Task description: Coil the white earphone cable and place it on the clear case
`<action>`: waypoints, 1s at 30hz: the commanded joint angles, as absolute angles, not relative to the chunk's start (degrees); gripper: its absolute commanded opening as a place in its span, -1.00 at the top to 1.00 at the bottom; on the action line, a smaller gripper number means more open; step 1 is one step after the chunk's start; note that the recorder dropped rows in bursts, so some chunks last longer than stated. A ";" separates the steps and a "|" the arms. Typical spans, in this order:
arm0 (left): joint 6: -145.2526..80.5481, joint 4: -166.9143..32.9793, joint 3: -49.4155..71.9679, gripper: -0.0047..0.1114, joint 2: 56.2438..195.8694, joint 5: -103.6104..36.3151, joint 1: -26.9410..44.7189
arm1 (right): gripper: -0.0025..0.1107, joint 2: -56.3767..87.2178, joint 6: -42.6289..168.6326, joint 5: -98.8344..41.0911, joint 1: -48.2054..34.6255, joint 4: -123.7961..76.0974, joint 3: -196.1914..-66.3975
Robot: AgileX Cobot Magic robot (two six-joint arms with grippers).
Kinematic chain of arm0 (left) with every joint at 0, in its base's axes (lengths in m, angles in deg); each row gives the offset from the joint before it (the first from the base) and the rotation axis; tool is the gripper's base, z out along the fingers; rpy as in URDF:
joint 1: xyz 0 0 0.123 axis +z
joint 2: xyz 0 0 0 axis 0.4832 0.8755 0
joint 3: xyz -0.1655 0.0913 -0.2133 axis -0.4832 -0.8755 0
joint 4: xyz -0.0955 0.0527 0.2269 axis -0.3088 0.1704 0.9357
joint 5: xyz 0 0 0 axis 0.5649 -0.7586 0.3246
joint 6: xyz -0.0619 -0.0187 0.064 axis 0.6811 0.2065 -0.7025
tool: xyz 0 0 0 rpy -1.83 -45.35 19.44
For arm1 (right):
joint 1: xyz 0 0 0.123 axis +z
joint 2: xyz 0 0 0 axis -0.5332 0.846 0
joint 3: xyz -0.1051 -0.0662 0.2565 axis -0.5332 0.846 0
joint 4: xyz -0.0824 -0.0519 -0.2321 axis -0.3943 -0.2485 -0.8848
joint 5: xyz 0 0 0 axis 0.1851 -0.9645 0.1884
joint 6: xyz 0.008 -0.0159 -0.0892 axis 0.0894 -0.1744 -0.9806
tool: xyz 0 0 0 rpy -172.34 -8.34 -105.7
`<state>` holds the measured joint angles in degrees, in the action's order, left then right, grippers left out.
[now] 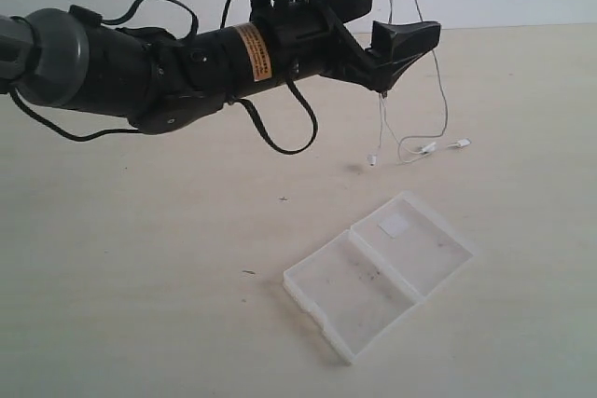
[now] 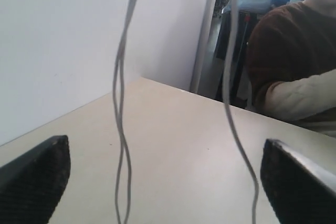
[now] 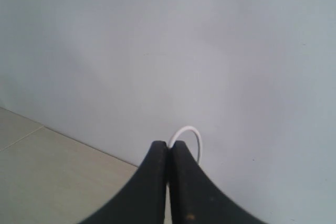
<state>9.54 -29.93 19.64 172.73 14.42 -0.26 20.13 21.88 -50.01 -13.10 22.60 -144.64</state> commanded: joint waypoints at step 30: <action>9.40 -36.59 24.30 -0.68 178.42 19.28 -2.92 | 0.96 19.61 21.45 -48.58 -13.25 22.20 -145.10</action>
<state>9.54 -35.76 23.65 178.47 18.44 -1.99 20.13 21.88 -49.19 -13.10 22.47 -144.64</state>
